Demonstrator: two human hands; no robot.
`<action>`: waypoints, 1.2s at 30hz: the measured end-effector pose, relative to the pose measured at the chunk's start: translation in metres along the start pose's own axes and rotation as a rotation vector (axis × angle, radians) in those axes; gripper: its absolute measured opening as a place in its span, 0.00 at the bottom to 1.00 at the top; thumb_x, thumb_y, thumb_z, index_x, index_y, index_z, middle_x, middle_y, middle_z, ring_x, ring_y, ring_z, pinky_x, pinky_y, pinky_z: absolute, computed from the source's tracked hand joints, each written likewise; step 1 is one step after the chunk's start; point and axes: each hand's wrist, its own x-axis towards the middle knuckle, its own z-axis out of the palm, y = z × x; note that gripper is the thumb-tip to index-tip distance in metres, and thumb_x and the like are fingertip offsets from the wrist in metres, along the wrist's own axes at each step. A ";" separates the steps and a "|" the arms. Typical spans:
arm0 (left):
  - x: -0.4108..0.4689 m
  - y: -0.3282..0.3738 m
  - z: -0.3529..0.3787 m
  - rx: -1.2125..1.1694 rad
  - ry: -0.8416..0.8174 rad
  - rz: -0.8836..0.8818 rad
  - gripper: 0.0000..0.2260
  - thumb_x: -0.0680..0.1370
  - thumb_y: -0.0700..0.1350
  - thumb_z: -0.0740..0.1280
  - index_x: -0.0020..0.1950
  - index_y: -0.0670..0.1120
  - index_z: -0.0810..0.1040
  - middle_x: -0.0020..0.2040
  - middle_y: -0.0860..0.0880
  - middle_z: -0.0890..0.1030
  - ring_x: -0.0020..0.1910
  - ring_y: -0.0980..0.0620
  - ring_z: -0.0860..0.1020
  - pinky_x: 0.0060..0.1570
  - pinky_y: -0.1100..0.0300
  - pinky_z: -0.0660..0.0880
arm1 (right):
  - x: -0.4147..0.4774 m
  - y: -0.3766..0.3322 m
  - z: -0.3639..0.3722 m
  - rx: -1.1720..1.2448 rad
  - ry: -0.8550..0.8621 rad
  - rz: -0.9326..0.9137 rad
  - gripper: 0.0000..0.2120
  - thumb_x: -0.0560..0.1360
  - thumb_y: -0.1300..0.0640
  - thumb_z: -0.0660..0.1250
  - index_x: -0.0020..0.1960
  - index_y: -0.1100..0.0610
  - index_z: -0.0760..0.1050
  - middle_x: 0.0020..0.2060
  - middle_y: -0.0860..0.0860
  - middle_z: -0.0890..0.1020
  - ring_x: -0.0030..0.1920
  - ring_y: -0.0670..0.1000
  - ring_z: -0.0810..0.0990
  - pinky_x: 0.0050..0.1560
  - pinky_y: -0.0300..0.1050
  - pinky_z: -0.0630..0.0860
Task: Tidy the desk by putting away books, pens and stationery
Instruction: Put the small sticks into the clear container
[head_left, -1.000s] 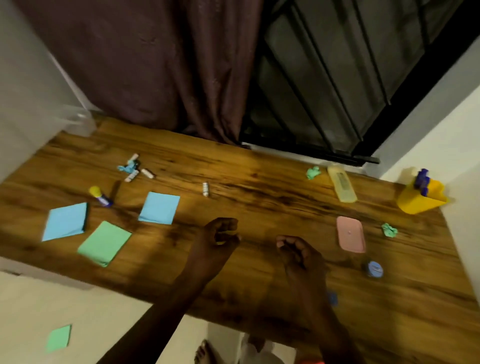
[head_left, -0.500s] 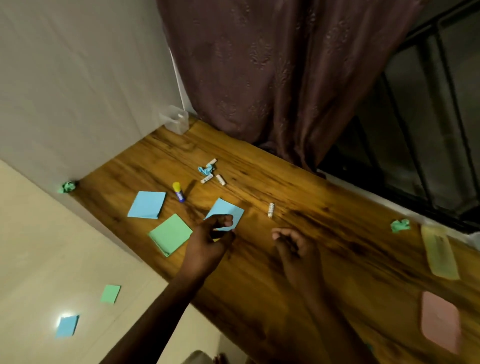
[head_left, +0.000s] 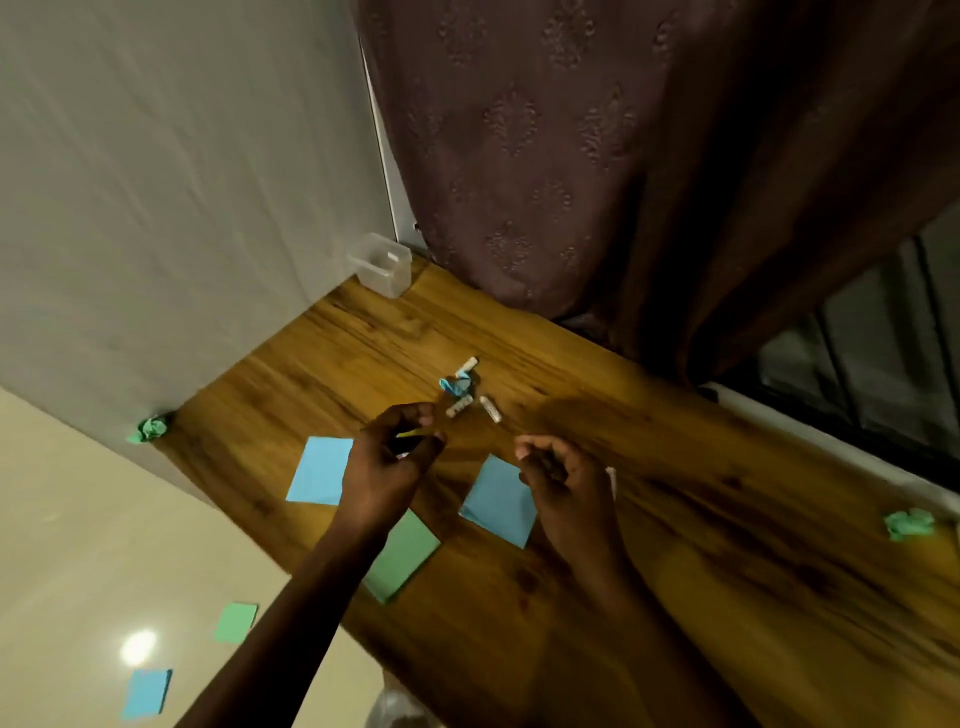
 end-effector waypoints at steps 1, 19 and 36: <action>0.017 0.000 -0.008 -0.013 -0.005 -0.003 0.11 0.78 0.39 0.73 0.59 0.49 0.82 0.56 0.51 0.84 0.51 0.48 0.84 0.46 0.53 0.82 | 0.011 -0.001 0.011 0.015 0.013 0.007 0.04 0.80 0.51 0.70 0.51 0.42 0.82 0.48 0.41 0.86 0.52 0.42 0.84 0.52 0.47 0.83; 0.327 0.019 -0.122 0.213 -0.051 0.043 0.29 0.79 0.47 0.72 0.78 0.49 0.66 0.64 0.58 0.73 0.61 0.55 0.75 0.62 0.53 0.75 | 0.248 -0.064 0.237 0.015 0.045 -0.031 0.09 0.80 0.61 0.68 0.59 0.63 0.78 0.55 0.54 0.83 0.54 0.38 0.81 0.60 0.37 0.77; 0.379 0.004 -0.140 0.201 -0.106 -0.033 0.19 0.77 0.54 0.66 0.67 0.49 0.79 0.61 0.48 0.83 0.61 0.47 0.81 0.63 0.42 0.78 | 0.313 -0.070 0.282 -0.020 0.021 0.084 0.20 0.82 0.61 0.64 0.74 0.55 0.73 0.65 0.52 0.80 0.65 0.51 0.79 0.65 0.48 0.77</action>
